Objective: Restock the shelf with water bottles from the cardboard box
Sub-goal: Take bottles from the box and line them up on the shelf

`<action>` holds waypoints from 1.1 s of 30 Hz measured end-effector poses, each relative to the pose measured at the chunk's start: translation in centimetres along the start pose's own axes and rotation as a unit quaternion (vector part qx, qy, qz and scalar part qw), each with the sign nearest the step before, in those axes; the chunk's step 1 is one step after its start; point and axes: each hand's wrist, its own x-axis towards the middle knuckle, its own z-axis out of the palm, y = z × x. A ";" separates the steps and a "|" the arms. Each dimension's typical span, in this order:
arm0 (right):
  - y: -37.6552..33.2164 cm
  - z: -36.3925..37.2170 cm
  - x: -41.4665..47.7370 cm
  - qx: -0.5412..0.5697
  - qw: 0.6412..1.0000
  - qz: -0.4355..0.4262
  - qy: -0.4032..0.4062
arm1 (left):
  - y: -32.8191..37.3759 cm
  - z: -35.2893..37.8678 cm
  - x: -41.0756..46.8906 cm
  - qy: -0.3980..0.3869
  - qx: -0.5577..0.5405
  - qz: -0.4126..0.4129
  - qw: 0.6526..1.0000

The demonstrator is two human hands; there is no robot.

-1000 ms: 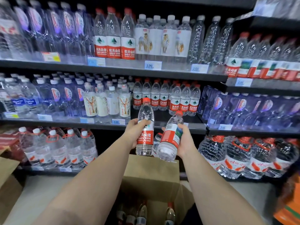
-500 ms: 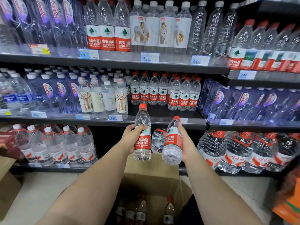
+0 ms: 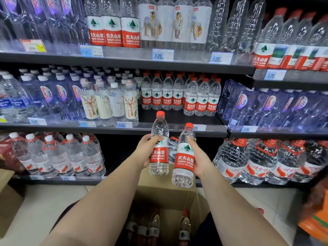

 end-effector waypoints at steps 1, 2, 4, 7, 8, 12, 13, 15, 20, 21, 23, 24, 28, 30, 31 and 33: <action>-0.1 0.2 0.2 -0.010 1.000 -0.002 0.006 | 0.0 0.0 0.3 -0.006 0.002 0.001 1.000; -0.5 0.4 0.4 -0.012 1.000 -0.006 0.007 | 0.2 0.1 0.6 -0.010 0.004 0.002 1.000; -1.9 0.7 1.0 -0.021 0.999 -0.026 0.009 | 0.8 0.3 1.4 -0.014 0.006 0.003 1.000; -5.0 1.1 2.5 -0.051 0.996 -0.068 0.015 | 2.0 0.5 3.4 -0.011 -0.003 0.003 1.000; -6.0 1.2 3.1 -0.065 0.994 -0.086 0.016 | 2.6 0.7 4.1 -0.007 -0.008 0.003 1.000; -10.3 1.2 6.6 -0.127 0.977 -0.168 0.030 | 5.4 1.5 8.0 0.001 -0.014 0.015 1.000; -11.3 1.3 7.5 -0.136 0.973 -0.184 0.026 | 6.3 1.9 9.2 0.006 -0.007 0.028 1.000; -13.1 1.9 9.1 -0.154 0.965 -0.213 0.009 | 8.0 2.9 11.5 0.019 0.003 0.050 0.999; -17.2 3.3 14.6 -0.161 0.958 -0.233 -0.034 | 11.9 4.7 17.5 -0.004 0.037 0.086 0.996; -17.8 3.4 15.7 -0.166 0.958 -0.230 -0.037 | 12.4 4.9 18.8 -0.004 0.041 0.093 0.995; -18.5 3.6 17.8 -0.173 0.958 -0.224 -0.043 | 12.7 5.2 21.3 -0.003 0.034 0.106 0.994; -18.6 3.6 18.7 -0.177 0.958 -0.222 -0.043 | 12.5 5.2 22.3 -0.004 0.026 0.110 0.994; -17.5 3.0 21.8 -0.187 0.958 -0.213 -0.048 | 10.5 5.0 25.4 -0.007 0.031 0.117 0.993; -17.1 2.5 22.5 -0.179 0.959 -0.208 -0.062 | 9.5 4.6 26.5 -0.013 0.044 0.114 0.992; -17.1 2.4 22.7 -0.175 0.960 -0.208 -0.067 | 9.2 4.4 26.9 -0.017 0.047 0.114 0.992; -17.1 2.1 23.1 -0.181 0.958 -0.212 -0.073 | 8.9 4.1 27.3 -0.025 0.054 0.119 0.991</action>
